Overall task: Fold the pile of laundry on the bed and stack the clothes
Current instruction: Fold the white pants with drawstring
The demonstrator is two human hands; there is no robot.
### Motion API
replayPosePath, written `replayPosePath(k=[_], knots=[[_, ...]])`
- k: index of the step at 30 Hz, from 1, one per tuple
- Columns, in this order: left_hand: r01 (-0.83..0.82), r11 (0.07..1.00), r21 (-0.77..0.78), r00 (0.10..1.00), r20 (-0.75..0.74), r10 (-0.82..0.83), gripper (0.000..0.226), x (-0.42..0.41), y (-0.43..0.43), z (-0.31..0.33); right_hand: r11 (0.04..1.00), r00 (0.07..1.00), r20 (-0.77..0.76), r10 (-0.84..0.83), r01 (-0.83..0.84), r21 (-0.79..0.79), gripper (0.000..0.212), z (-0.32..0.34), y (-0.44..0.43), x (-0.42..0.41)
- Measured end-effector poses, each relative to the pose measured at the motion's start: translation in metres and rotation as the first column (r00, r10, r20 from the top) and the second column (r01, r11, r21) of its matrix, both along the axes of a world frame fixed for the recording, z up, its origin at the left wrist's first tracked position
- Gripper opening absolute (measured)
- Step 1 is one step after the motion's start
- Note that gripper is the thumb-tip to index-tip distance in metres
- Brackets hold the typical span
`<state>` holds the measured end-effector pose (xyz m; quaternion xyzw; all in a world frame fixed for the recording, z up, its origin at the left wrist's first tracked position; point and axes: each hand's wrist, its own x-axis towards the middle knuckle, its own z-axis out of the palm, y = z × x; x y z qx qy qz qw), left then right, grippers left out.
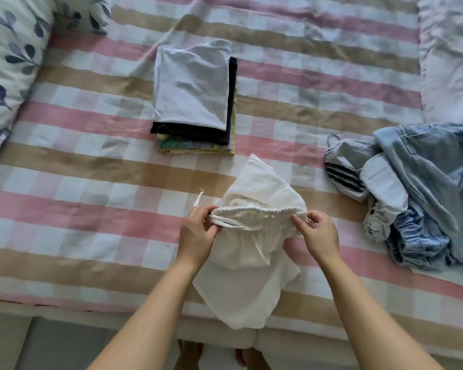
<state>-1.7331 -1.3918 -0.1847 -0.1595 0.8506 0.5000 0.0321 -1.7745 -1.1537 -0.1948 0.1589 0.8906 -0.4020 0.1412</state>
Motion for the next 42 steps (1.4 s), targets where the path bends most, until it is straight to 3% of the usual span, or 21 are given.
replayPosePath(k=[2,5,7,11,16,19,21,24,26,27,32,36,38,40,42], knots=[[0.015,0.999,-0.046,0.998,0.067,-0.012,0.045,0.005,0.0,-0.008,0.998,0.999,0.017,0.032,-0.033,0.061,0.022,-0.011,0.003,0.001],[0.043,0.968,-0.248,0.994,0.108,-0.016,0.056,0.02,-0.003,-0.01,0.986,0.997,-0.01,0.076,-0.074,0.151,0.026,-0.012,0.006,0.002],[0.057,0.947,-0.315,0.991,0.13,-0.016,0.049,0.034,0.0,-0.004,0.975,0.992,-0.063,0.107,-0.093,0.201,0.03,-0.009,0.005,0.003],[0.105,0.947,-0.302,0.994,0.073,-0.087,0.03,0.057,0.015,0.012,0.954,0.966,-0.168,0.198,-0.15,0.259,0.034,0.004,-0.004,0.003],[0.112,0.942,-0.316,0.993,0.08,-0.092,0.03,0.062,0.028,0.02,0.857,0.787,-0.349,0.508,-0.422,0.296,0.033,0.022,-0.032,0.025],[0.127,0.964,-0.235,0.985,0.142,-0.095,0.033,0.059,0.033,0.017,0.674,0.671,-0.125,0.731,-0.679,0.293,0.05,0.013,-0.052,0.044],[0.153,0.972,-0.18,0.975,0.188,-0.119,0.039,0.057,0.032,0.015,0.619,0.651,0.012,0.759,-0.727,0.297,0.052,0.0,-0.059,0.05],[0.133,0.99,0.049,0.937,0.32,-0.142,0.041,0.055,0.027,0.017,0.691,0.745,0.029,0.666,-0.631,0.352,0.047,-0.009,-0.062,0.046],[0.036,0.97,0.241,0.914,0.384,-0.13,0.039,0.054,0.024,0.018,0.72,0.781,0.027,0.624,-0.589,0.367,0.058,-0.011,-0.06,0.043],[-0.003,0.964,0.266,0.917,0.386,-0.104,0.037,0.054,0.023,0.018,0.72,0.782,0.036,0.623,-0.59,0.364,0.059,-0.011,-0.059,0.041],[-0.15,0.979,0.137,0.968,0.22,0.118,0.023,0.046,0.025,0.018,0.806,0.832,0.016,0.554,-0.541,0.239,0.023,-0.009,-0.049,0.034],[-0.258,0.966,-0.017,0.966,0.012,0.258,0.021,0.034,0.024,0.015,0.834,0.838,-0.037,0.544,-0.535,0.132,0.013,-0.003,-0.033,0.034],[-0.275,0.958,-0.085,0.961,0.003,0.276,0.026,0.027,0.02,0.01,0.808,0.812,-0.029,0.583,-0.575,0.132,0.015,-0.002,-0.02,0.036],[-0.203,0.972,-0.118,0.971,0.104,0.216,0.043,0.02,0.017,0.002,0.739,0.756,0.029,0.654,-0.647,0.19,0.032,-0.003,-0.009,0.038],[-0.113,0.989,-0.091,0.967,0.22,0.13,0.058,0.014,0.016,-0.005,0.776,0.786,-0.036,0.618,-0.601,0.193,0.051,-0.005,-0.005,0.037]])
